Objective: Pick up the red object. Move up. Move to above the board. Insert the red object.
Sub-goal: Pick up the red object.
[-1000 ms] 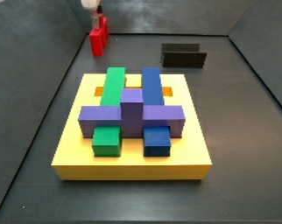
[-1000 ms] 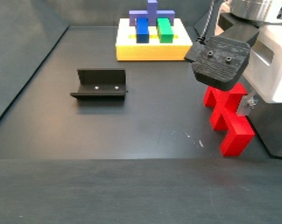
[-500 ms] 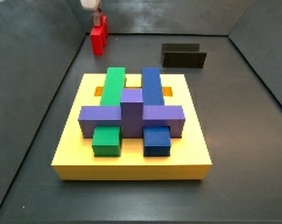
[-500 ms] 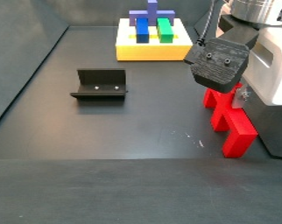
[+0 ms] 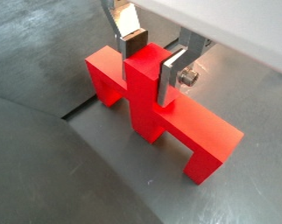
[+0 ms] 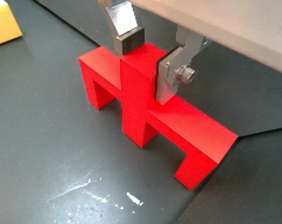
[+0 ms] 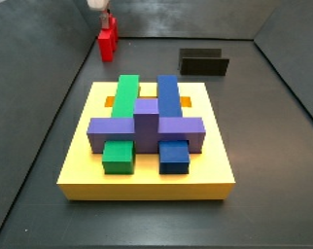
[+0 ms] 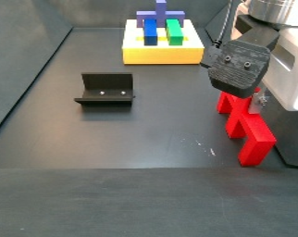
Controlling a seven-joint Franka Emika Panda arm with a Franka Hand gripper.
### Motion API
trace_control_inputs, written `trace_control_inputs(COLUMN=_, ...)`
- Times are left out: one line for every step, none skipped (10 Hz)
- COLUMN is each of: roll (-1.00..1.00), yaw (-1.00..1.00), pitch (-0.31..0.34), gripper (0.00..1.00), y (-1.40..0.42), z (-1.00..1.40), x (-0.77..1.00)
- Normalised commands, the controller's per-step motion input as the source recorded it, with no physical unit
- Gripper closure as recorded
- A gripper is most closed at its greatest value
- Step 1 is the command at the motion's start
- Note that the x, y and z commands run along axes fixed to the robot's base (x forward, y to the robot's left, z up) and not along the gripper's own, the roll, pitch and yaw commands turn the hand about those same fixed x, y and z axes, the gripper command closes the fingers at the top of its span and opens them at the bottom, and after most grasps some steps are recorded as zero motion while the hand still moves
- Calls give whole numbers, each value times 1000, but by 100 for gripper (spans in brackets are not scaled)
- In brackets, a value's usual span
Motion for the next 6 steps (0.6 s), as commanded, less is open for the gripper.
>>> trace_control_inputs(roll=0, yaw=0, pitch=0, gripper=100, y=0, z=0, x=0)
trace_control_inputs(roll=0, yaw=0, pitch=0, gripper=100, y=0, z=0, x=0)
trace_control_inputs(roll=0, yaw=0, pitch=0, gripper=100, y=0, z=0, x=0)
trace_control_inputs(roll=0, yaw=0, pitch=0, gripper=100, y=0, z=0, x=0)
trace_control_inputs(roll=0, yaw=0, pitch=0, gripper=100, y=0, z=0, x=0)
trace_control_inputs(roll=0, yaw=0, pitch=0, gripper=100, y=0, z=0, x=0)
